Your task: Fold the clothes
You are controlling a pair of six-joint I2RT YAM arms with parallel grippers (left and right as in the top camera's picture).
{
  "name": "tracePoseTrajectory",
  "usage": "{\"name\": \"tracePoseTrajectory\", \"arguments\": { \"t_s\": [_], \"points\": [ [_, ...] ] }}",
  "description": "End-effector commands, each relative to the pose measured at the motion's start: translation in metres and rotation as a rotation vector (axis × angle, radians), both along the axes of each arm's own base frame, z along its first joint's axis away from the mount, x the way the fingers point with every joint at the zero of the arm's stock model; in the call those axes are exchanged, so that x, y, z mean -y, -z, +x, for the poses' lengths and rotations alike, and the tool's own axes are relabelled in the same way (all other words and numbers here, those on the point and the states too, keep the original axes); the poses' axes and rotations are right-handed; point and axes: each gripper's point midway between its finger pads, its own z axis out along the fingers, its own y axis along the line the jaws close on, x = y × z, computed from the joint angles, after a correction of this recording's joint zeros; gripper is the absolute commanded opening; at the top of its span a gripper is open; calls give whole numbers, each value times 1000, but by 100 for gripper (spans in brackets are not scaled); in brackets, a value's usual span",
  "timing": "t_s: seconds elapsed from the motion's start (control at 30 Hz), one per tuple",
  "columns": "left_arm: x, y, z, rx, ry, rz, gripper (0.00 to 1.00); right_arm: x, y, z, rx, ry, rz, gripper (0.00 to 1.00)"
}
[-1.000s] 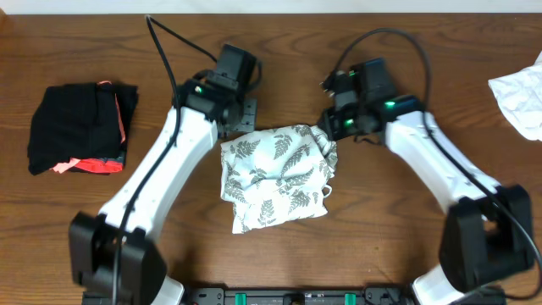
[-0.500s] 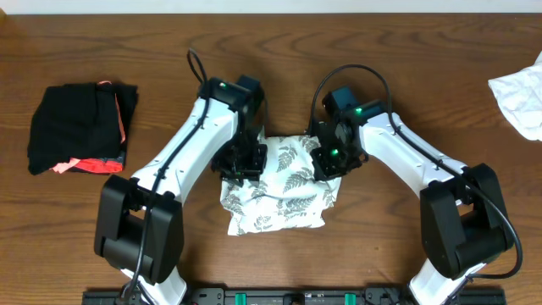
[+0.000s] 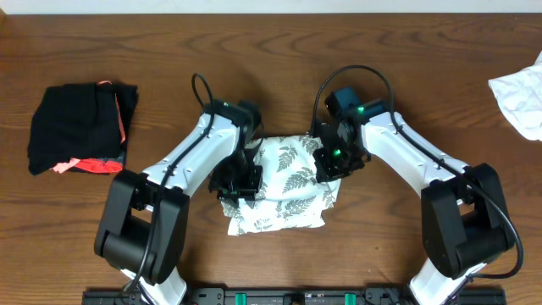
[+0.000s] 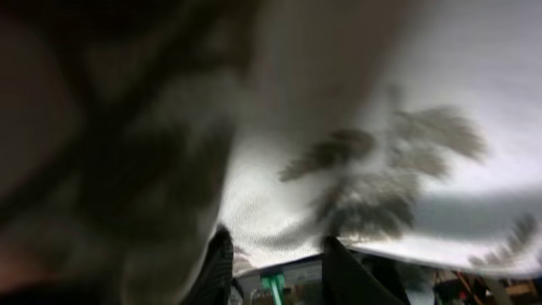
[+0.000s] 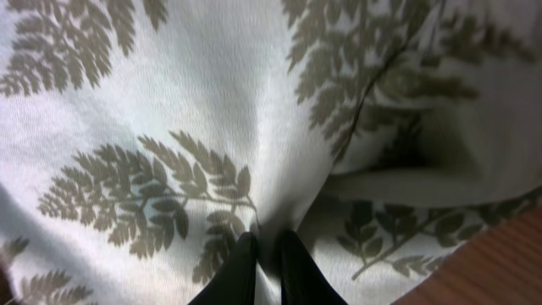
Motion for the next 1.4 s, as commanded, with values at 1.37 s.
{"name": "tracePoseTrajectory", "arguments": {
  "t_s": [1.37],
  "points": [
    [50,48,15,163,-74,-145,40,55,87,36,262,331,-158,15]
  ]
}}
